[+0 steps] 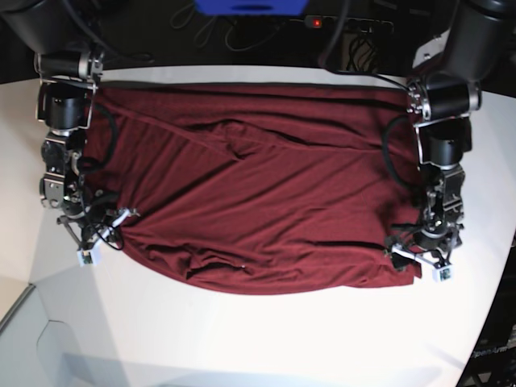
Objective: Layout the t-shirt on the table in an organized manner, then fold the t-shirt properly
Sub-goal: 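Lift the hem with both grippers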
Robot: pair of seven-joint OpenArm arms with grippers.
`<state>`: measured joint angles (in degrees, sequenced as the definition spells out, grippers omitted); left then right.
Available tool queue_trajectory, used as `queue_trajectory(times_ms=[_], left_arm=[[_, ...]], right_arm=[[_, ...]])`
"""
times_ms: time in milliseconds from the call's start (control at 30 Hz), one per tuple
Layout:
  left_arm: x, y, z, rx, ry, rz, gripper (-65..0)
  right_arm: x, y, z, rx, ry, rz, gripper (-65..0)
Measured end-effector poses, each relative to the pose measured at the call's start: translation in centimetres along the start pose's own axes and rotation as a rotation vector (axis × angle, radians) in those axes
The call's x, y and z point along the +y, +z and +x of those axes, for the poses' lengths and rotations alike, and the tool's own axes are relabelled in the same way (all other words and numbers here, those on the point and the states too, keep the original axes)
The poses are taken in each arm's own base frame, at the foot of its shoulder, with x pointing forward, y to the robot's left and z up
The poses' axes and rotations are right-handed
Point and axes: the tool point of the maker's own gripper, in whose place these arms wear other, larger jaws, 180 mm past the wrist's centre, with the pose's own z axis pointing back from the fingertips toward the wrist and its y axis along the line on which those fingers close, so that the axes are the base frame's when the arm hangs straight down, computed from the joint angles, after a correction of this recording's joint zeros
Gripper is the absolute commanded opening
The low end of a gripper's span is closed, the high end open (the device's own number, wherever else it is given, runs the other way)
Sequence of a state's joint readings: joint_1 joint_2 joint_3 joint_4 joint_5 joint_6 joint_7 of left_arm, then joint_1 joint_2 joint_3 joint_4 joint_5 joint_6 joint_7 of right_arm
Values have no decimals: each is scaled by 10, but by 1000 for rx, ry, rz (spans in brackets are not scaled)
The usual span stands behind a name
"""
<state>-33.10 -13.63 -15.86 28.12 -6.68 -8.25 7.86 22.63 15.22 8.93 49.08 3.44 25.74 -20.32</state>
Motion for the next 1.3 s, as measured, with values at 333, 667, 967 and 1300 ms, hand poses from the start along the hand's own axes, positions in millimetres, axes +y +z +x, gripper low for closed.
queue_trajectory(times_ms=[333,667,967,1300], left_arm=[[-6,-3,23,-41,8,-9,-142],[-26,-5,23,-42,16,-33,-327],[-23,-4,15,-31,24,-28,-329],[-21,-4,8,-18,23,-26,-330]], right_arm=[[0,0,0,0,0,0,-650],[0,0,0,0,0,0,-650],[0,0,-2,2,-1,0,-650],[0,1,-4,0,-1,1,-650]])
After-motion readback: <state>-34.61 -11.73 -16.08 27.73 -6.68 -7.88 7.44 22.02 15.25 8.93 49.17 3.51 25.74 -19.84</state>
